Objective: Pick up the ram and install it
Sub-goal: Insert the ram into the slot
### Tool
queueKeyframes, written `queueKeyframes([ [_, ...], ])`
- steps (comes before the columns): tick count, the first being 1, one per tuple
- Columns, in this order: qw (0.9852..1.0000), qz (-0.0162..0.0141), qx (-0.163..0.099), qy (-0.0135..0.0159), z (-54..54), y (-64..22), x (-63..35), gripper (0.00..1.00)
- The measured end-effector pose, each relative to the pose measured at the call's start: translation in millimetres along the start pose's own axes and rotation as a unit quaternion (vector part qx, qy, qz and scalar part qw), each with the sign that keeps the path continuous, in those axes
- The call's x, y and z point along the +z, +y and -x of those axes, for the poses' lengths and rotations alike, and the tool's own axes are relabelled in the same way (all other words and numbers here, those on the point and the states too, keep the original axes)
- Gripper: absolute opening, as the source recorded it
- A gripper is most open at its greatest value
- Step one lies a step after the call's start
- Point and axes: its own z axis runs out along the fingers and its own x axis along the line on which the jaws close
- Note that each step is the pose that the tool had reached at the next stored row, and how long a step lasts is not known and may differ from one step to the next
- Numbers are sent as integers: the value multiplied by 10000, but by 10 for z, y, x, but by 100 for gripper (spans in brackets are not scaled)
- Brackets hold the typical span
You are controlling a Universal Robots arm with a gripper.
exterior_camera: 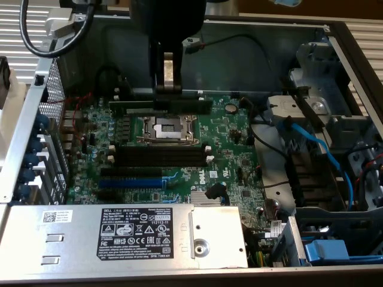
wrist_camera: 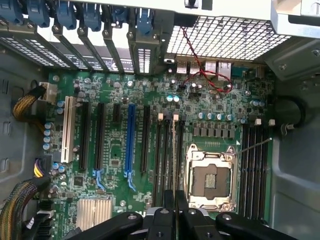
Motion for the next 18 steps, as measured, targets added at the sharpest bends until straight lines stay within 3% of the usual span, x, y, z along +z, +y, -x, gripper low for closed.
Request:
queueKeyframes([
  [2,10000,-22,-1,15,0,3,4,13],
  [8,10000,-21,-1,37,-7,1,66,13],
  [18,10000,-23,25,42,-19,-26,245,13],
])
